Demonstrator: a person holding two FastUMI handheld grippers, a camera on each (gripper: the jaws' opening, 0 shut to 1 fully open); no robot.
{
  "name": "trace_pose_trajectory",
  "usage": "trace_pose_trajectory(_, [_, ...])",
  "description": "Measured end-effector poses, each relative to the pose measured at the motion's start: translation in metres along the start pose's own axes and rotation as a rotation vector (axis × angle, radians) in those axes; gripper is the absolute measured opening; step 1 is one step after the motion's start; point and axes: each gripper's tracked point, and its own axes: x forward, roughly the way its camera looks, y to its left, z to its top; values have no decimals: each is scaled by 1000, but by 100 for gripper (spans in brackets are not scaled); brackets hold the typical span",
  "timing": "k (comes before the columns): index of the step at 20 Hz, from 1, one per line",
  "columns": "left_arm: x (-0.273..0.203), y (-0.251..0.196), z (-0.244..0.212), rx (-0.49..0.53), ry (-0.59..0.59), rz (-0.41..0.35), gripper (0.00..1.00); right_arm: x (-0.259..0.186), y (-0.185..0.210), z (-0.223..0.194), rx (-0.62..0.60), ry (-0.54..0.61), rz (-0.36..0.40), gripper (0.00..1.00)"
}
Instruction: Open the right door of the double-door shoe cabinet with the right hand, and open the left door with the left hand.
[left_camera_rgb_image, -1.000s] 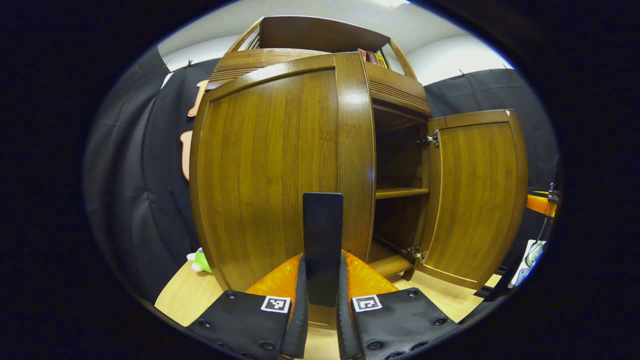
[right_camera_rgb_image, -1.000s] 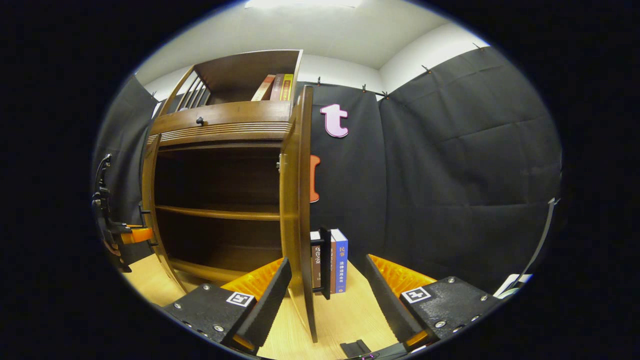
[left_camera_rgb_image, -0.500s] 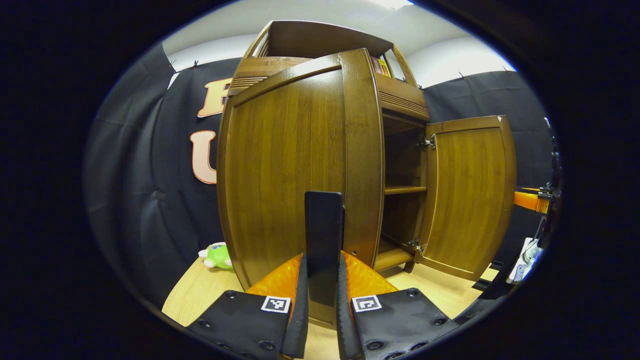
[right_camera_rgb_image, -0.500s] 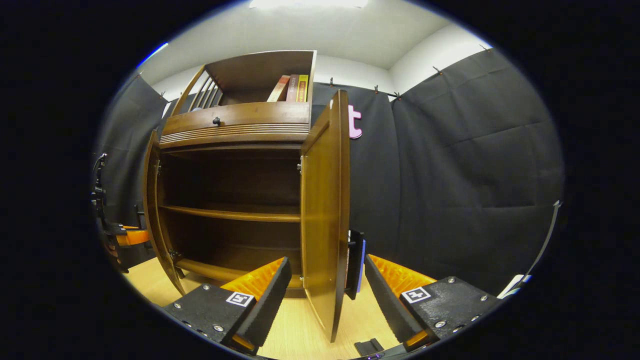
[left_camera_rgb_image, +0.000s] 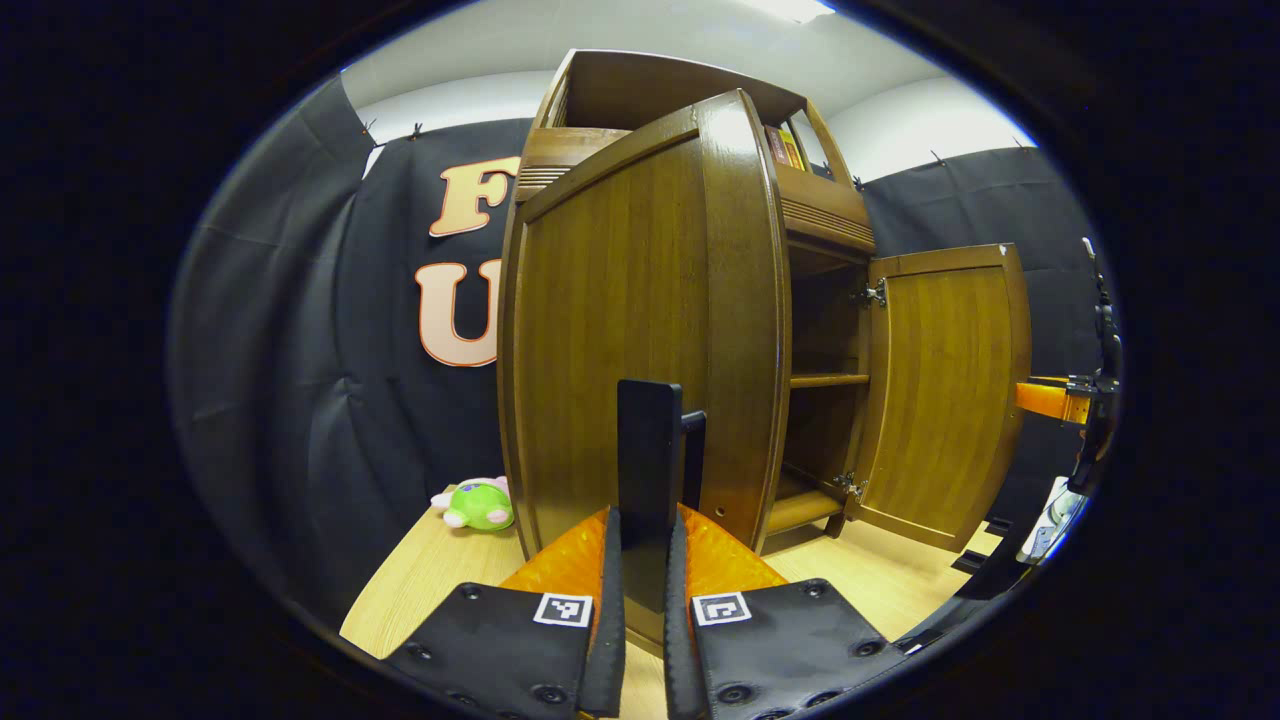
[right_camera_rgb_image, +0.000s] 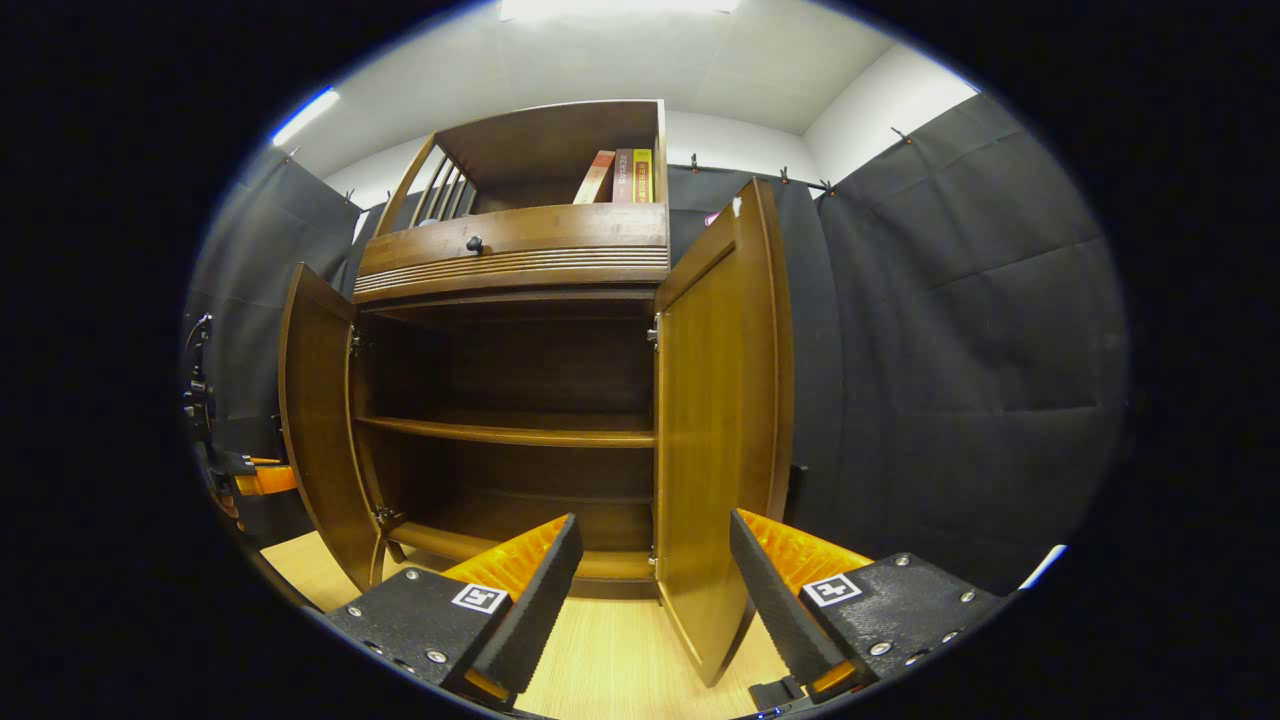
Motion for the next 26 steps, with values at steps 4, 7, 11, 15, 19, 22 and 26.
trace_pose_trajectory(4, [-10, 15, 1, 32, -5, 40, 22, 4, 10, -2, -1, 5, 19, 92])
trace_pose_trajectory(7, [-19, 29, 3, 37, -2, 73, 23, 7, 16, -7, -5, 13, 32, 92])
trace_pose_trajectory(11, [-28, 54, 1, 64, -7, 132, 17, 14, 27, -7, -8, 14, 51, 92])
trace_pose_trajectory(15, [-37, 76, 0, 43, -2, 179, 13, 15, 35, -8, -7, 12, 70, 92])
trace_pose_trajectory(19, [-42, 89, -5, 25, -9, 185, 13, 19, 48, -11, -12, 19, 94, 92])
trace_pose_trajectory(22, [-46, 99, -8, 16, -11, 196, 13, 20, 55, -14, -17, 21, 103, 92])
trace_pose_trajectory(26, [-50, 118, -5, -7, -17, 225, 10, 23, 64, -17, -18, 25, 111, 92])
